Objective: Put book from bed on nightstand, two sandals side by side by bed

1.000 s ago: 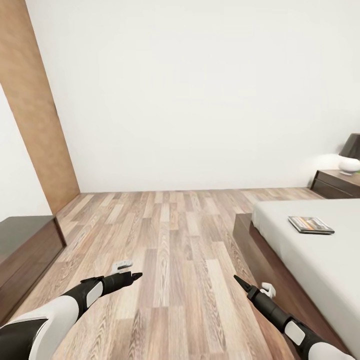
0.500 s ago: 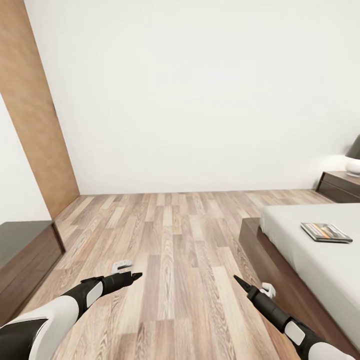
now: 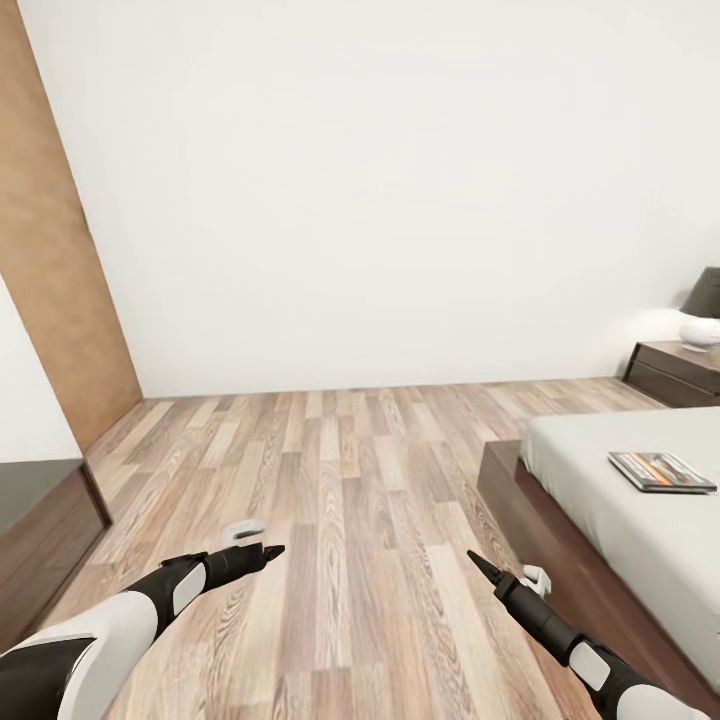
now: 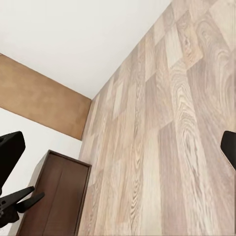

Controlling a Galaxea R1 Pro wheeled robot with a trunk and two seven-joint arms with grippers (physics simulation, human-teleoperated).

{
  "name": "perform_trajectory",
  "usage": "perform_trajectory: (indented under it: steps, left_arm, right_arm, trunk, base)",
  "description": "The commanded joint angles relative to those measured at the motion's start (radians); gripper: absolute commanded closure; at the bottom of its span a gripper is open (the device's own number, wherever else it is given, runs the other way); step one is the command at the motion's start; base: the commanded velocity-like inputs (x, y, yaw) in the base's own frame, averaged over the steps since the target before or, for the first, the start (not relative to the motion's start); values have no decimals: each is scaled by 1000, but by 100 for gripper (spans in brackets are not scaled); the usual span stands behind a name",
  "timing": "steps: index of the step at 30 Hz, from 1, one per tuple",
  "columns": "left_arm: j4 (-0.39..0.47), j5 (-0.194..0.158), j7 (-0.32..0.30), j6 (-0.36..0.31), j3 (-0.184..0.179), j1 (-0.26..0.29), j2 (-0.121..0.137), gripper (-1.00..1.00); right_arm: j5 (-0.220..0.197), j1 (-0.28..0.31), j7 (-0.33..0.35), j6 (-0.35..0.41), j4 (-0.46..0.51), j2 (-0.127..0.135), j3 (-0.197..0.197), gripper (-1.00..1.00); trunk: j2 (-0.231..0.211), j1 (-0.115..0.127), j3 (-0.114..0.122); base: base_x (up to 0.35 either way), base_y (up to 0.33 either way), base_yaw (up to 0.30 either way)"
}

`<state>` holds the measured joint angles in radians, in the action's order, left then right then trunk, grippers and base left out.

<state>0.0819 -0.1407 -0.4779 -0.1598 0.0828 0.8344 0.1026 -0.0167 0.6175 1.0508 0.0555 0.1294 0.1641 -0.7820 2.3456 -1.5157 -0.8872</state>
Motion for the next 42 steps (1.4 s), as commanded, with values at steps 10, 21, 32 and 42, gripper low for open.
perform_trajectory:
  steps: [10,21,32,42]
  left_arm:
    - [1,-4,-4,-10,8,0,0,-100]
    - [1,-4,-4,-10,8,0,2,-100]
    - [1,-4,-4,-10,8,0,2,-100]
    - [1,-5,-4,-12,8,0,3,-100]
  right_arm:
    - [-2,1,3,6,0,0,-2,-100]
    - [-2,1,3,6,0,0,-2,-100]
    - [-2,1,3,6,0,0,-2,-100]
    - [-2,1,3,6,0,0,-2,-100]
  trunk:
    - [0,0,-1]
    - [0,0,-1]
    - [0,0,-1]
    - [0,0,-1]
  base:
    - [40,17,-219]
    - [3,1,-212]
    - [5,0,-193]
    - [87,0,-181]
